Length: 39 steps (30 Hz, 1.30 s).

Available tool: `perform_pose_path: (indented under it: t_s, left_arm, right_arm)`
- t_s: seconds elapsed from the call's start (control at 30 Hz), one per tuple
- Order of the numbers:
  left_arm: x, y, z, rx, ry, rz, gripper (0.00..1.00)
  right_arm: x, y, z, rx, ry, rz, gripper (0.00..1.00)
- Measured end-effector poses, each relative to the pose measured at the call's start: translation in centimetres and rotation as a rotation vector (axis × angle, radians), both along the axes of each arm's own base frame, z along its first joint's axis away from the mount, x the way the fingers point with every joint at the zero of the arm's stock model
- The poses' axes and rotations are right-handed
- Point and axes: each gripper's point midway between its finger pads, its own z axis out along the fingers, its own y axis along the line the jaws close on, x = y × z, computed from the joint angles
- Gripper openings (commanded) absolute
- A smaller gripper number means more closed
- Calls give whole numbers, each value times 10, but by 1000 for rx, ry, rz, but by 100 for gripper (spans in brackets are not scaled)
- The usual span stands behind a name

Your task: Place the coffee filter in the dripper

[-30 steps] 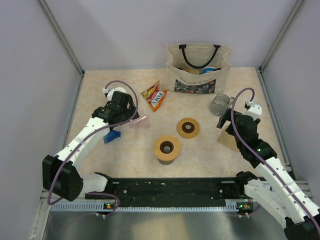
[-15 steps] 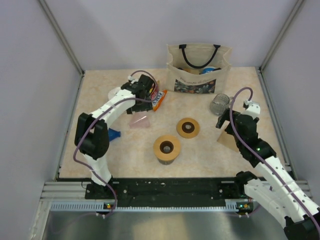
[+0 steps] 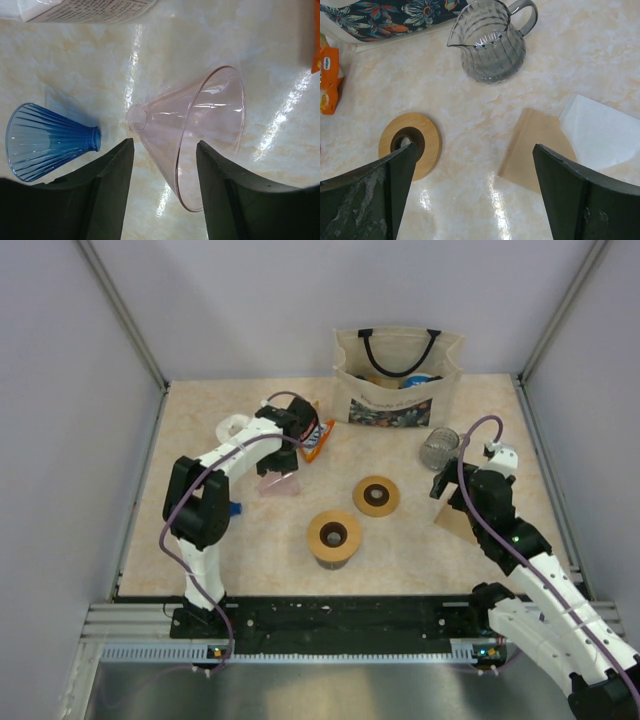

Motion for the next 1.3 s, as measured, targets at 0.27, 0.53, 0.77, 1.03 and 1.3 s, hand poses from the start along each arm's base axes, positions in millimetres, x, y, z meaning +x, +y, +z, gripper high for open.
perform_pose_path:
  t_s: [0.27, 0.53, 0.77, 1.03, 1.3]
  left_arm:
    - [-2, 2, -9, 20, 27, 4, 27]
    - [-6, 14, -1, 72, 29, 2, 0]
    - [-11, 5, 1, 1, 14, -7, 0]
    - [-21, -13, 43, -179, -88, -76, 0]
    - [-53, -45, 121, -502, -326, -313, 0]
  right_arm:
    - [0, 0, 1, -1, -3, 1, 98]
    - [0, 0, 0, -1, -2, 1, 98]
    - [0, 0, 1, 1, -6, 1, 98]
    - [-1, 2, 3, 10, -12, 13, 98]
    - [-2, 5, 3, 17, -11, 27, 98]
